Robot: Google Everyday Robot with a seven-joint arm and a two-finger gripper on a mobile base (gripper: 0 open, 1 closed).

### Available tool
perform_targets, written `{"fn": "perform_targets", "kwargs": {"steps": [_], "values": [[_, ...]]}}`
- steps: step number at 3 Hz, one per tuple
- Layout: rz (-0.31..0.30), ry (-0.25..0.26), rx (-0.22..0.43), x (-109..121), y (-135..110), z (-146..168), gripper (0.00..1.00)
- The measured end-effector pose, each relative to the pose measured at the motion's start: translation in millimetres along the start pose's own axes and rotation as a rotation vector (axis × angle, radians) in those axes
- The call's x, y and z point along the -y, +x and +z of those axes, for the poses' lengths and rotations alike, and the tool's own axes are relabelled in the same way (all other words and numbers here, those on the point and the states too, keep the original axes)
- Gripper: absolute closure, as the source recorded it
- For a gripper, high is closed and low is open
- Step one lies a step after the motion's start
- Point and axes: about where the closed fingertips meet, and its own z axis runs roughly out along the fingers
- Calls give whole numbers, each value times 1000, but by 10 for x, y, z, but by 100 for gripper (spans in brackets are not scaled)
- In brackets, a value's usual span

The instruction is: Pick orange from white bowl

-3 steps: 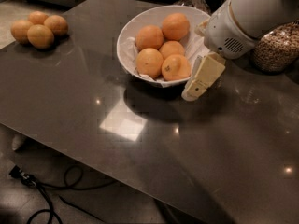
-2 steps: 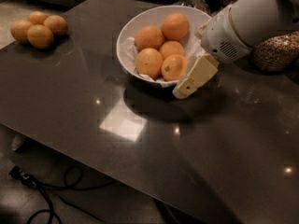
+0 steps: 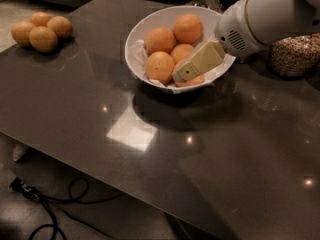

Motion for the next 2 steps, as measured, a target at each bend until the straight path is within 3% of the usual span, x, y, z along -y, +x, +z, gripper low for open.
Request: {"fn": "perform_targets", "kwargs": {"steps": [1, 2], "values": [[139, 153, 3, 148, -3, -14, 0], [192, 208, -14, 169, 43, 34, 0]]}}
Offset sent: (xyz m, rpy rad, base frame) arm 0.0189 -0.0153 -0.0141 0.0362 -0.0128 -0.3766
